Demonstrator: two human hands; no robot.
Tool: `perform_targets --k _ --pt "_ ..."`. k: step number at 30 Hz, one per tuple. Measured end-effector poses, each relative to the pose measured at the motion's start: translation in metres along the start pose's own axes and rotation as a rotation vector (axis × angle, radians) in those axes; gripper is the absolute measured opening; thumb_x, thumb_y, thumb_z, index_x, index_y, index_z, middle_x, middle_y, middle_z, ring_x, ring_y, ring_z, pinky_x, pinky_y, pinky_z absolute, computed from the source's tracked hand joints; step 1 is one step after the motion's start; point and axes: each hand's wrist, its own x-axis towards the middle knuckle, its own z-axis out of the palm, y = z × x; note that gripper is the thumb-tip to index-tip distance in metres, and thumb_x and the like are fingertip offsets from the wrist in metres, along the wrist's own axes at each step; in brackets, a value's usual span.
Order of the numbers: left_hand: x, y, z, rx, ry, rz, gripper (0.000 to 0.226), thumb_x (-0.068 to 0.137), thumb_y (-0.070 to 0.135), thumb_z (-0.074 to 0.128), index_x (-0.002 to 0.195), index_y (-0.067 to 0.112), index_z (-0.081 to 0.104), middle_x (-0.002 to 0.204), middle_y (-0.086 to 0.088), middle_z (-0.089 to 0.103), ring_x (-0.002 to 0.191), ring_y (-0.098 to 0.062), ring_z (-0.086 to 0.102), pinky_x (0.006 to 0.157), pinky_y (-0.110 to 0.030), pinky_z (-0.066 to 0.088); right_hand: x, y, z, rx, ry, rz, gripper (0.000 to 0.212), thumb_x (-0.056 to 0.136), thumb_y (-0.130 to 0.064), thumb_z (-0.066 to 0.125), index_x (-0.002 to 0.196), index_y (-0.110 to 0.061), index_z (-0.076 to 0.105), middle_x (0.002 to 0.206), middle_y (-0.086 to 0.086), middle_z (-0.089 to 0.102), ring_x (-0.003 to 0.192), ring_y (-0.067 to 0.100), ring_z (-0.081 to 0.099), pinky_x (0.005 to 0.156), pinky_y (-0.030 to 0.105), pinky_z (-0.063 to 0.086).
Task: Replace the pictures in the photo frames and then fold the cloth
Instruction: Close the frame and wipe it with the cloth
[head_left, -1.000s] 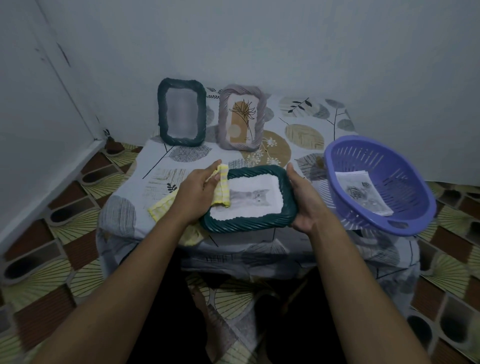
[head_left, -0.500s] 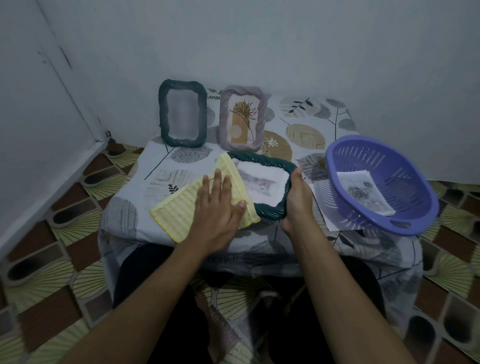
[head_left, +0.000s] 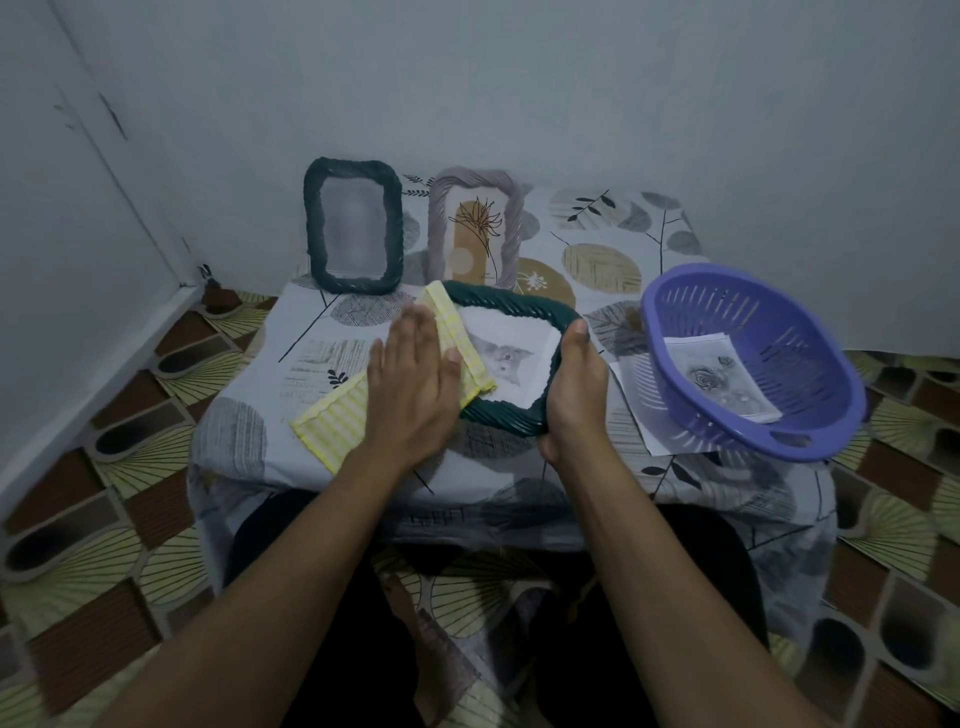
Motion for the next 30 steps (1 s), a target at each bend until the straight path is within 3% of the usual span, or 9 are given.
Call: perform_targets --k 3,6,8,11,14,17,23,26,30 --pt "-0.023 0.028 0.014 0.016 -0.065 0.081 0.078 0.093 0.053 -0.004 0.158 0.01 -0.002 0.167 -0.007 -0.005 0.153 -0.016 -0.011 0.122 -0.037 -0.014 -0.004 0.008 0.007 0.034 0.079 0.044 0.042 0.106 -0.046 0.035 0.116 -0.015 0.062 0.111 0.006 0.071 0.103 0.024 0.069 0.093 0.048 0.056" --pt "-0.033 0.043 0.023 0.088 -0.07 0.235 0.072 0.097 0.049 0.001 0.158 0.013 0.013 0.167 -0.002 0.009 0.153 -0.014 0.001 0.123 -0.038 -0.008 -0.004 0.012 0.006 0.122 0.084 0.121 0.048 0.107 -0.044 0.034 0.127 -0.009 0.059 0.116 0.006 0.069 0.103 0.019 0.068 0.082 0.03 0.059" --pt "-0.029 0.04 0.021 0.139 -0.079 0.294 0.071 0.097 0.052 0.005 0.158 0.019 0.016 0.166 0.002 0.012 0.153 -0.016 0.006 0.123 -0.039 -0.003 -0.003 0.013 0.004 0.167 0.053 0.135 0.049 0.107 -0.044 0.033 0.129 -0.009 0.06 0.119 0.008 0.07 0.107 0.023 0.068 0.087 0.035 0.058" --pt "-0.005 0.019 0.015 0.194 -0.106 0.164 0.072 0.095 0.06 0.005 0.159 0.027 0.001 0.167 0.005 -0.003 0.153 -0.022 -0.006 0.121 -0.046 -0.006 -0.008 0.013 0.001 0.125 0.06 0.102 0.048 0.106 -0.046 0.035 0.134 -0.014 0.058 0.127 0.007 0.067 0.115 0.026 0.065 0.099 0.049 0.054" --pt "0.025 -0.001 0.002 0.138 -0.127 -0.086 0.065 0.102 0.056 0.011 0.157 0.029 -0.012 0.165 0.003 -0.017 0.152 -0.03 -0.014 0.118 -0.054 -0.009 -0.011 0.009 -0.004 0.12 0.035 0.099 0.046 0.107 -0.044 0.033 0.126 -0.012 0.06 0.117 0.01 0.072 0.105 0.028 0.07 0.092 0.052 0.057" --pt "0.034 0.001 -0.005 0.015 -0.125 -0.187 0.063 0.106 0.048 0.017 0.158 0.022 -0.008 0.167 -0.002 -0.008 0.153 -0.032 -0.005 0.121 -0.054 -0.005 -0.014 0.004 -0.003 0.136 0.04 0.076 0.044 0.108 -0.043 0.033 0.121 -0.013 0.061 0.112 0.01 0.073 0.101 0.029 0.071 0.088 0.052 0.058" --pt "-0.009 0.042 0.007 0.08 -0.087 0.109 0.074 0.093 0.049 0.004 0.159 0.014 0.006 0.167 -0.002 0.001 0.154 -0.021 -0.003 0.12 -0.042 -0.013 -0.008 0.0 0.006 0.108 0.11 0.046 0.049 0.105 -0.049 0.037 0.134 -0.014 0.056 0.128 0.007 0.066 0.115 0.028 0.064 0.099 0.052 0.052" --pt "-0.03 0.053 0.012 0.124 -0.043 0.34 0.064 0.099 0.043 0.011 0.157 0.02 0.023 0.165 0.003 0.019 0.153 -0.019 0.012 0.122 -0.044 -0.001 0.001 -0.002 0.0 0.109 0.106 0.06 0.05 0.107 -0.044 0.035 0.129 -0.008 0.06 0.122 0.009 0.069 0.112 0.027 0.067 0.096 0.044 0.055" --pt "-0.012 0.033 0.005 0.207 -0.068 0.3 0.063 0.098 0.054 0.008 0.157 0.034 0.017 0.166 0.006 0.013 0.153 -0.024 0.006 0.121 -0.049 0.004 0.001 -0.002 -0.011 0.113 0.03 0.082 0.048 0.107 -0.045 0.033 0.125 -0.011 0.062 0.113 0.008 0.073 0.102 0.026 0.071 0.083 0.043 0.061"
